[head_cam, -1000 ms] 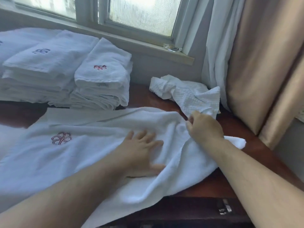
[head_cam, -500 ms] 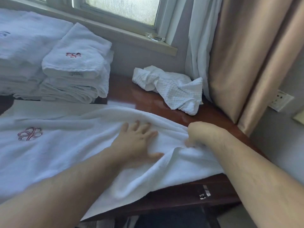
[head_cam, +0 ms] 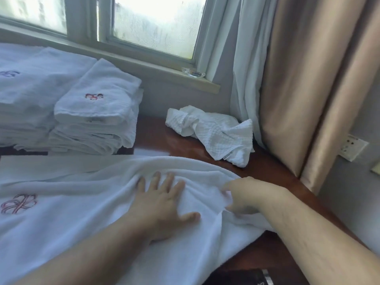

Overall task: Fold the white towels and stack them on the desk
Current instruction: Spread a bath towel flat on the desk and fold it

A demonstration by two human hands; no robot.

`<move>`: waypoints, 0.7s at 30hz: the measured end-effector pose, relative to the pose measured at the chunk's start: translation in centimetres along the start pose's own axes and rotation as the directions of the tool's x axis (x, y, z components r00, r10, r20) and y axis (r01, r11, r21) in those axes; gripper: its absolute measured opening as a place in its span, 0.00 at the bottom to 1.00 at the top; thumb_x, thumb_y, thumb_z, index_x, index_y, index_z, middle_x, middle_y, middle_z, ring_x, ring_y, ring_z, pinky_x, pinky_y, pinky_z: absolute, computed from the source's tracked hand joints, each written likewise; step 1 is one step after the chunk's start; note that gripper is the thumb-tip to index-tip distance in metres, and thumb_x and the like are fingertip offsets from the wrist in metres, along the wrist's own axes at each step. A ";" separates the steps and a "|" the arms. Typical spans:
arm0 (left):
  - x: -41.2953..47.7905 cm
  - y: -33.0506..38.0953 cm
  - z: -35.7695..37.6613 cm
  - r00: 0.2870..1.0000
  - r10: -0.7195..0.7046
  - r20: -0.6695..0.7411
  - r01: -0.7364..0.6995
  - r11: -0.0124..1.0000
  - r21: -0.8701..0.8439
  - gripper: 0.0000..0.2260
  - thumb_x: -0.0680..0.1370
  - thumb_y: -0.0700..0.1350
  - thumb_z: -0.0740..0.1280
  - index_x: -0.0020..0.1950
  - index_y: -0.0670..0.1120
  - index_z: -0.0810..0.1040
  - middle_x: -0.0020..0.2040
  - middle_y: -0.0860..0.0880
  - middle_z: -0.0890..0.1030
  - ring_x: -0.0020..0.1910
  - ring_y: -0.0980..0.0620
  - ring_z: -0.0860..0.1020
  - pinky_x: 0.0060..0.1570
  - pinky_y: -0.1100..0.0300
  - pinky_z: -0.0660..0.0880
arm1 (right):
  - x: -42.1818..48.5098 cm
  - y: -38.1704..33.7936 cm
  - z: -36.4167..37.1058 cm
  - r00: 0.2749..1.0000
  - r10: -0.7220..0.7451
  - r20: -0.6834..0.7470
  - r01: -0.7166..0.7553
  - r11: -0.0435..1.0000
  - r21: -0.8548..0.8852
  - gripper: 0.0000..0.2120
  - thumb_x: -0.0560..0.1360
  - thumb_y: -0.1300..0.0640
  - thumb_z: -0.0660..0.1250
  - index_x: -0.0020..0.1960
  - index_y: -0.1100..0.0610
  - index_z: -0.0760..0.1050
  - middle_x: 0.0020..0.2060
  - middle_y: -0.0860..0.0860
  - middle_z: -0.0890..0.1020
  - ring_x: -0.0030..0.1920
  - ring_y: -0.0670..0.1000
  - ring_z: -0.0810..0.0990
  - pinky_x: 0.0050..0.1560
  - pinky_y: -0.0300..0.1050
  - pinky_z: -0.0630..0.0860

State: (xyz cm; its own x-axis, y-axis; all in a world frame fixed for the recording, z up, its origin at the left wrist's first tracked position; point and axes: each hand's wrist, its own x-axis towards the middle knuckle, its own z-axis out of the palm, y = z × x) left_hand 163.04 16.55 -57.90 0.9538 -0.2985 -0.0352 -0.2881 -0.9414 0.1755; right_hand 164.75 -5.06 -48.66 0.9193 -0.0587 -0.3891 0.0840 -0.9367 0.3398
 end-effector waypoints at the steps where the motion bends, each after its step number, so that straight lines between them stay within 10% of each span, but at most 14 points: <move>1: 0.2 0.0 0.0 1.000 0.003 0.003 -0.003 1.000 0.001 0.51 0.63 0.81 0.39 0.82 0.58 0.43 0.83 0.53 0.39 0.81 0.45 0.37 0.74 0.35 0.36 | -0.1 0.2 0.0 1.000 -0.028 -0.004 0.028 0.998 0.058 0.25 0.78 0.40 0.64 0.74 0.44 0.68 0.67 0.49 0.75 0.66 0.55 0.71 0.64 0.52 0.71; 10: 0.3 -0.4 0.1 1.000 0.020 -0.008 -0.021 0.999 -0.030 0.52 0.62 0.82 0.45 0.82 0.58 0.46 0.83 0.54 0.41 0.80 0.47 0.36 0.75 0.37 0.33 | 3.5 0.8 1.0 0.974 0.225 -0.011 -0.211 0.930 0.300 0.27 0.82 0.45 0.49 0.80 0.45 0.54 0.75 0.53 0.68 0.73 0.61 0.63 0.72 0.59 0.62; 16: 0.8 -0.5 0.2 1.000 0.020 0.009 -0.020 0.999 -0.043 0.52 0.61 0.83 0.45 0.81 0.59 0.46 0.82 0.55 0.41 0.80 0.47 0.36 0.74 0.36 0.33 | 4.4 0.2 -0.9 0.951 0.250 -0.179 -0.200 0.945 0.257 0.15 0.81 0.53 0.63 0.67 0.54 0.73 0.62 0.54 0.79 0.61 0.58 0.79 0.56 0.49 0.76; 21: 0.7 -0.5 0.1 0.999 0.022 -0.048 -0.023 0.999 -0.026 0.49 0.63 0.81 0.46 0.80 0.60 0.49 0.82 0.54 0.45 0.81 0.47 0.40 0.74 0.36 0.35 | 4.3 -1.3 -0.4 0.613 0.284 -0.738 -0.070 0.949 0.307 0.21 0.78 0.62 0.63 0.70 0.56 0.63 0.70 0.60 0.66 0.62 0.61 0.72 0.53 0.51 0.71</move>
State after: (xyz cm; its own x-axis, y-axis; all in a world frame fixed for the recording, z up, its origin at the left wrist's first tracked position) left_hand 163.83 16.80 -58.15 0.9503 -0.3108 0.0161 -0.3076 -0.9299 0.2015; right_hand 168.72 -4.00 -50.41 0.8708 -0.0472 0.4894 -0.1028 -0.9909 0.0873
